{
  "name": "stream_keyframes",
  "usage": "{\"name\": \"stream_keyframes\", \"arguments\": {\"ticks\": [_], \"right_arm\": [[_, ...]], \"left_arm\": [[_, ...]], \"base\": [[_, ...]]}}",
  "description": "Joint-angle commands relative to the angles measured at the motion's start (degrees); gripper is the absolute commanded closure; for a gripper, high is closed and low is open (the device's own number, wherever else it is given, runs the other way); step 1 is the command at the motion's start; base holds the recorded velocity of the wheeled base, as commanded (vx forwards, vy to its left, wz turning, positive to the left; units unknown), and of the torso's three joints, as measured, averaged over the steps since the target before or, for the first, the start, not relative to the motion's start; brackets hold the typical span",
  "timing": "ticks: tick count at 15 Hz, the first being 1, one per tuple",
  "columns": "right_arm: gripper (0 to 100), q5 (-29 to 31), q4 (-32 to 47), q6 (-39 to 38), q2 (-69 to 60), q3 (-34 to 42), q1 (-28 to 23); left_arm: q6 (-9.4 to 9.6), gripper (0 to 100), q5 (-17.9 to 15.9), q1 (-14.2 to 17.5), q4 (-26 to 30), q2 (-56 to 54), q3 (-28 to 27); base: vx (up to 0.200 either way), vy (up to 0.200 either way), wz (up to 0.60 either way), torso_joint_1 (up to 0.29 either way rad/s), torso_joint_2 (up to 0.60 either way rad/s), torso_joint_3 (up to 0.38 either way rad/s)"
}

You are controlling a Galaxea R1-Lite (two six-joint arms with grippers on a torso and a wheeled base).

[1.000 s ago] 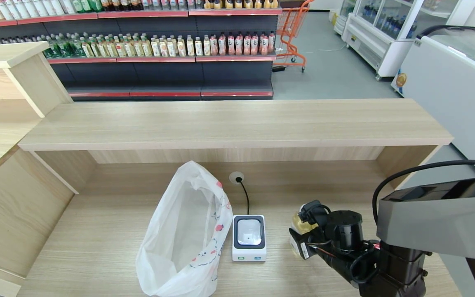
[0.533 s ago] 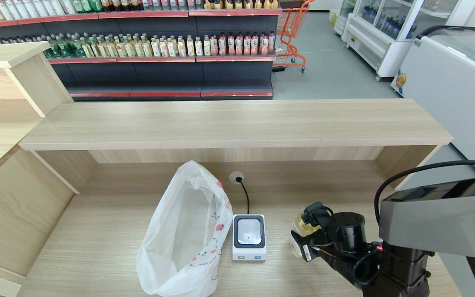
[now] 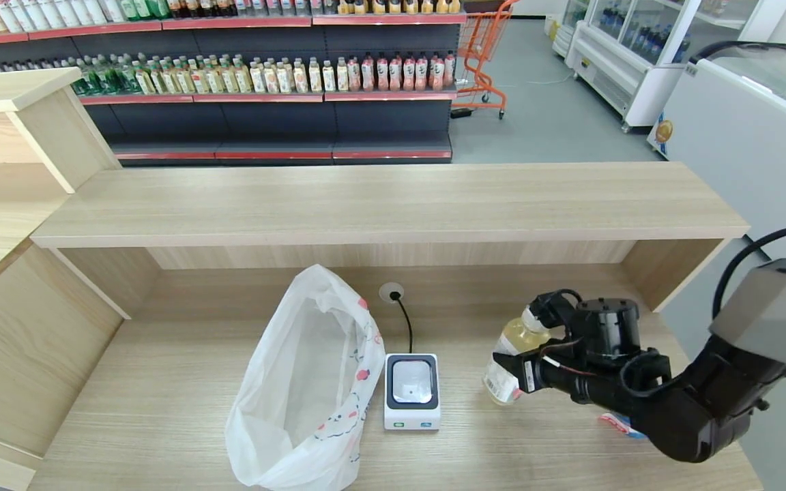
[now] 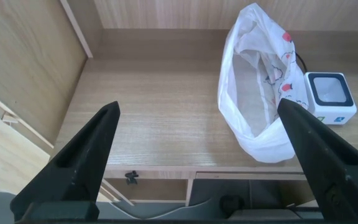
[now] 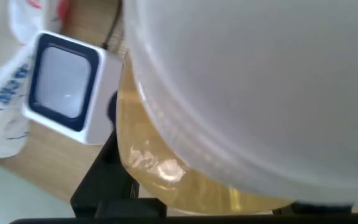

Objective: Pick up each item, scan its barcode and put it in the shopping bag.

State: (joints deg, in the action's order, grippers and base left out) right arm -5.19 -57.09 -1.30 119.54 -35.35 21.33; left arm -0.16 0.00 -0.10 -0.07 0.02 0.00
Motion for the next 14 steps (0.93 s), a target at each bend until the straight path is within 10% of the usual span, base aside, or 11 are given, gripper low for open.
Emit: {"name": "stream_keyframes", "arguments": {"ticks": [1, 8, 14], "right_arm": [[100, -8.3, 8.7, -2.6, -11.1, -5.4, -1.7], [100, -35.0, 21.0, -3.1, -25.4, -2.5, -3.2], [100, -43.6, 26.8, -3.1, -35.6, 1.9, -2.1]], "left_arm": [[-0.02, 0, -0.1, 0.0, 0.0, 0.0, 0.0], [-0.02, 0, 0.0, 0.0, 0.0, 0.0, 0.0], [-0.02, 0, 0.0, 0.0, 0.0, 0.0, 0.0]], "base": [[0.0, 0.0, 0.0, 0.0, 0.0, 0.0], [0.0, 0.0, 0.0, 0.0, 0.0, 0.0], [0.0, 0.0, 0.0, 0.0, 0.0, 0.0]]}}
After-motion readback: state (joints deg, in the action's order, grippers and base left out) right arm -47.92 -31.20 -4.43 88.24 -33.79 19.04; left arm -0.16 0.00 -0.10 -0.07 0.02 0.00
